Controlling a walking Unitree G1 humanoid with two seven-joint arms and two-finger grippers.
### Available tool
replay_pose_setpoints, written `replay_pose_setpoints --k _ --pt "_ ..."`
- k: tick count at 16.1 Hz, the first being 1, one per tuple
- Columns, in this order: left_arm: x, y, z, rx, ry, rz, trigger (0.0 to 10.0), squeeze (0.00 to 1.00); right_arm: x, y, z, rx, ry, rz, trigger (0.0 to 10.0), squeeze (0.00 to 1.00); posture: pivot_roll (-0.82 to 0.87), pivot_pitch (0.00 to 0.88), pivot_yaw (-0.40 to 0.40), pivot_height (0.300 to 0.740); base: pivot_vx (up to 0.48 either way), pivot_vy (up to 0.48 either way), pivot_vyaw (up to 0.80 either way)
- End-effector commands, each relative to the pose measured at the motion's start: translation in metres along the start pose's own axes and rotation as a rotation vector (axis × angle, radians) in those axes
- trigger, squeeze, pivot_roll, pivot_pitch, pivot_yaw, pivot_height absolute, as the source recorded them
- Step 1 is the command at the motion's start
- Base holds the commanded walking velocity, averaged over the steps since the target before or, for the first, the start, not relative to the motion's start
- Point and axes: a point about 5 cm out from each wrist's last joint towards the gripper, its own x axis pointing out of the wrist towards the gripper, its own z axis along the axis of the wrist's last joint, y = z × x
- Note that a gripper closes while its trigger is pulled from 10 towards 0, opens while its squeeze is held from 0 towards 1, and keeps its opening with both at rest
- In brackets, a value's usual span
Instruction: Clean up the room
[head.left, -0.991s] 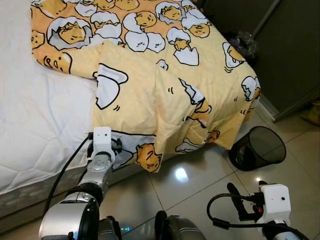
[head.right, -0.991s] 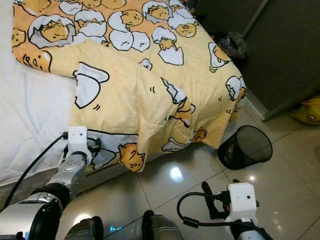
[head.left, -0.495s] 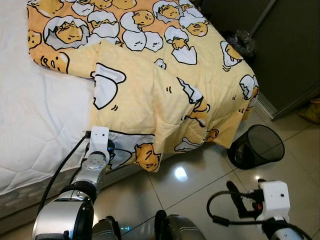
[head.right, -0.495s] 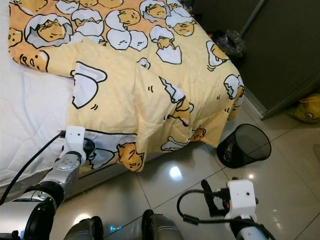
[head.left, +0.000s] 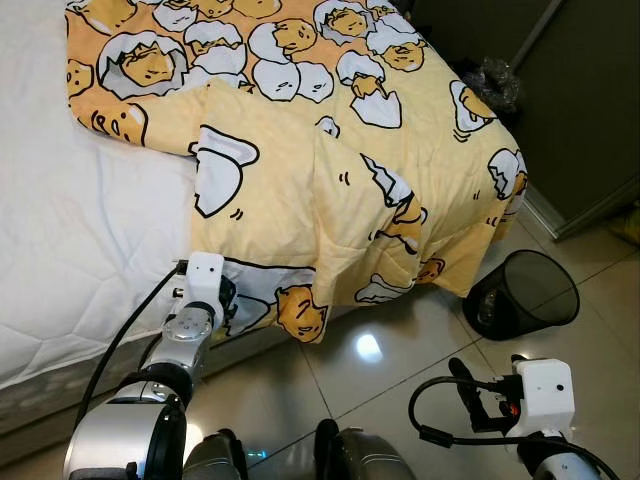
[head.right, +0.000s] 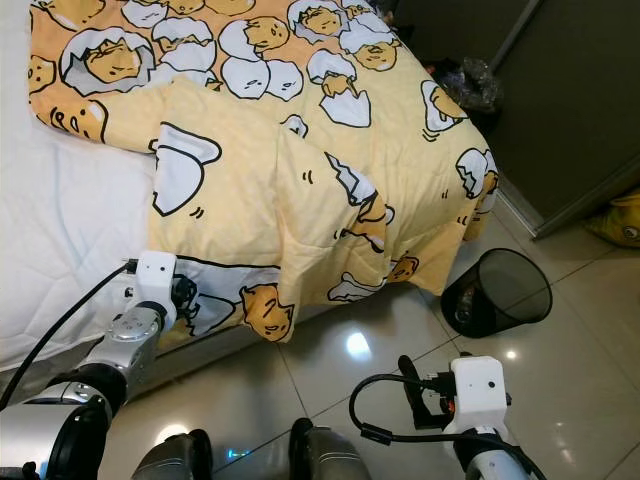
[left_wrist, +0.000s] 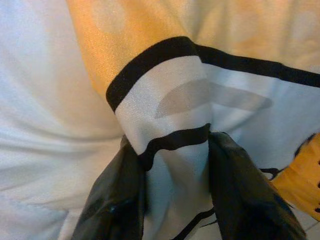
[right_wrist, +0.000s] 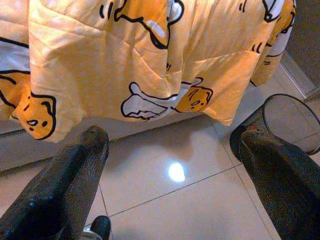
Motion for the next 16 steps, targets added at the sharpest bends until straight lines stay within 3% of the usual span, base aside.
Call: replay_pose_setpoints --k 1,6,8,11,12,14,15,16 --pt "-0.003 -0.008 -0.010 0.010 0.024 -0.036 0.0 0.00 -0.004 -0.004 -0.009 0.004 0.033 -0.022 10.0 0.00 -0.25 0.180 -0.117 0.740 0.000 0.000 0.00" --pt "-0.009 -0.004 -0.028 0.170 0.063 -0.081 0.0 0.00 0.001 -0.006 -0.013 0.005 0.046 -0.035 10.0 0.00 -0.24 0.151 -0.099 0.740 0.000 0.000 0.00" --pt "-0.014 -0.006 -0.039 0.355 0.075 -0.146 0.0 0.00 0.010 -0.002 -0.011 0.008 0.033 -0.022 10.0 0.00 -0.22 0.119 -0.083 0.740 0.000 0.000 0.00" --pt "-0.027 -0.002 -0.065 0.817 0.081 -0.319 0.0 0.00 0.039 0.004 -0.008 0.029 -0.006 -0.016 10.0 0.00 -0.17 0.019 -0.026 0.740 0.000 0.000 0.00" --pt "-0.029 0.003 -0.065 0.816 0.059 -0.330 0.0 0.00 0.048 0.008 -0.007 0.036 -0.020 -0.014 10.0 0.00 -0.16 0.000 -0.005 0.740 0.000 0.000 0.00" --pt "-0.028 0.009 -0.061 0.687 0.057 -0.324 0.0 0.00 0.066 0.015 0.000 0.056 -0.056 -0.009 10.0 0.00 -0.13 0.000 0.029 0.740 0.000 0.000 0.00" --pt "-0.028 0.008 -0.059 0.669 0.046 -0.320 10.0 0.00 0.074 0.018 0.004 0.066 -0.076 -0.006 10.0 0.00 -0.13 0.000 0.041 0.740 0.000 0.000 0.00" --pt "-0.028 -0.001 -0.059 0.653 0.034 -0.354 10.0 0.00 0.081 0.019 0.005 0.068 -0.089 -0.013 10.0 0.00 -0.12 0.000 0.061 0.740 0.000 0.000 0.00"
